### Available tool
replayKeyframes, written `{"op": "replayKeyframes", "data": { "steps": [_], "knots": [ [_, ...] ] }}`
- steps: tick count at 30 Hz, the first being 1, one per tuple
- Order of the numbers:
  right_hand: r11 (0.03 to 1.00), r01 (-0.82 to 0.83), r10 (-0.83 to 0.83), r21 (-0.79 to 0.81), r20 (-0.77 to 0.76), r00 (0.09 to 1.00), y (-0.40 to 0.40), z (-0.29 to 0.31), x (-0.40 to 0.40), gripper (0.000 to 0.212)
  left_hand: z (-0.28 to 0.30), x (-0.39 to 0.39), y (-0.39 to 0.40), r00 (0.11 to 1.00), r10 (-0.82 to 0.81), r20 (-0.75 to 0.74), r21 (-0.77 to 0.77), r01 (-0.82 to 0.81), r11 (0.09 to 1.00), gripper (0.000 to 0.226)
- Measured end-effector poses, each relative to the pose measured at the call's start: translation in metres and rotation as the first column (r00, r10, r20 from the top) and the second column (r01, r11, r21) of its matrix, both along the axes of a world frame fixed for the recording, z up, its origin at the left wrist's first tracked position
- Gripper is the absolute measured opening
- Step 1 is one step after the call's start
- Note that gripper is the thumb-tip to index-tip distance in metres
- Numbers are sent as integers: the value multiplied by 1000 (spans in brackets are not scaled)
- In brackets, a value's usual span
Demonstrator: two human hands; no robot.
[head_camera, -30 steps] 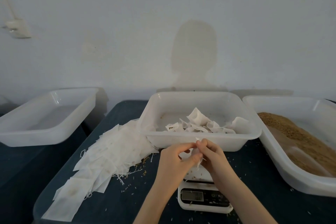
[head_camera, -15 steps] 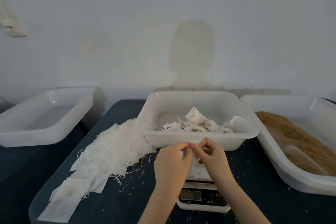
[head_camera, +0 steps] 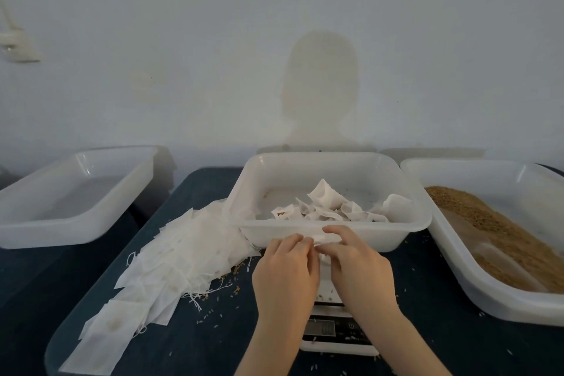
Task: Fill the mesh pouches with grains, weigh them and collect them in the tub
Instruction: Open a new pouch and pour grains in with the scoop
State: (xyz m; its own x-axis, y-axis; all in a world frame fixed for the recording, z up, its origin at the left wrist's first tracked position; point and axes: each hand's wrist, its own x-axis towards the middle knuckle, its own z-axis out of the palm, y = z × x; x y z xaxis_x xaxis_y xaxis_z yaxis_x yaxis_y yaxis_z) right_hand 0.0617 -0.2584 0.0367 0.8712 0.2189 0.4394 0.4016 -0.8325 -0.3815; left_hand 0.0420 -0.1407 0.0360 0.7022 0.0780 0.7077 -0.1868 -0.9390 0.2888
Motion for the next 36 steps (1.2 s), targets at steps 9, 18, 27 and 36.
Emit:
{"op": "replayKeyframes", "data": {
  "steps": [9,18,27,36],
  "knots": [
    [985,-38,69,170,-178,982,-10,1,13,22,3,-1,2,969,-242,-56,-114,234,965,30],
    [936,-300,339,184,-237,911,-35,23,23,22,16,25,37,689,-456,-563,-127,474,872,87],
    [919,-382,395,100,-213,894,-71,34,25,18,12,42,12,596,-589,-545,-347,479,806,23],
    [881,-398,452,257,-208,867,-100,35,23,25,11,49,-22,632,-568,-527,-290,494,819,21]
  ]
}}
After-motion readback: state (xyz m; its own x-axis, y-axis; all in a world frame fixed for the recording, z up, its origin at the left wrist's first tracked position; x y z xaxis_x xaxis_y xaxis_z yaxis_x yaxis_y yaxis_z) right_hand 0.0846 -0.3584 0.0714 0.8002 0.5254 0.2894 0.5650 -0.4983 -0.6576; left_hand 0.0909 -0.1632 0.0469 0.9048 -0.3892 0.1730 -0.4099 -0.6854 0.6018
